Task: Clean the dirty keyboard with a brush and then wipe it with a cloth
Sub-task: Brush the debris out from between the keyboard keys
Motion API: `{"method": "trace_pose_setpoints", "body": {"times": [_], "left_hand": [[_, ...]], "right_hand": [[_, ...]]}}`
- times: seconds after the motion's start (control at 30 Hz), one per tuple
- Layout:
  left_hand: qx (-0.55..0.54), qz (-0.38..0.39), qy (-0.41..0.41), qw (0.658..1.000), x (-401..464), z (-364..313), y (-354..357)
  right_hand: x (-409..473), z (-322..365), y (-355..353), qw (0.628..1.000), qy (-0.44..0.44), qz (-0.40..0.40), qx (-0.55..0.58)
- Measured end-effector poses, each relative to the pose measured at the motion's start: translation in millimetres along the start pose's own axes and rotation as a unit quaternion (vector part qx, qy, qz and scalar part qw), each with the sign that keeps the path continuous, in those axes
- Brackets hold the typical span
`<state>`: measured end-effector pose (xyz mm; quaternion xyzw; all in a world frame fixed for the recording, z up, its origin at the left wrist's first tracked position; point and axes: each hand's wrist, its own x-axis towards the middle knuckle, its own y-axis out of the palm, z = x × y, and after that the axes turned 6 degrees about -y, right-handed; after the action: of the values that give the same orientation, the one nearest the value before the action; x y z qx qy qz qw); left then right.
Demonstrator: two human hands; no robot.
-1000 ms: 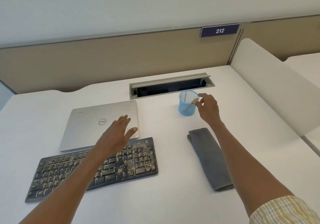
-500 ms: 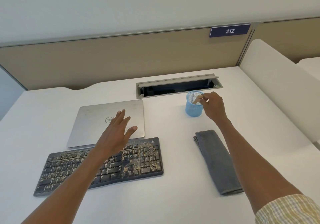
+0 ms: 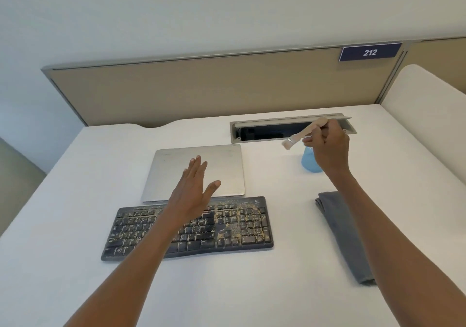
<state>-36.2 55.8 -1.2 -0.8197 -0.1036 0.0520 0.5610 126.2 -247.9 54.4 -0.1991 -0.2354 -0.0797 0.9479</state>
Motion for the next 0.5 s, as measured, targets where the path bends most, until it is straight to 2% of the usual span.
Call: {"method": "trace_pose_setpoints", "body": {"times": [0.17, 0.33, 0.5], "left_hand": [[-0.037, -0.034, -0.032, 0.998, -30.0, 56.9, -17.0], [-0.074, -0.069, -0.089, 0.991, -74.6, 139.7, -32.6], [-0.081, -0.058, -0.138, 0.985, -132.4, 216.7, -36.3]], "right_hand": [[-33.5, 47.3, 30.1, 0.996, 0.027, 0.003, 0.089], [-74.3, 81.9, 65.0, 0.992, 0.048, 0.047, 0.103], [-109.4, 106.7, 100.2, 0.985, 0.074, 0.093, 0.125]]}}
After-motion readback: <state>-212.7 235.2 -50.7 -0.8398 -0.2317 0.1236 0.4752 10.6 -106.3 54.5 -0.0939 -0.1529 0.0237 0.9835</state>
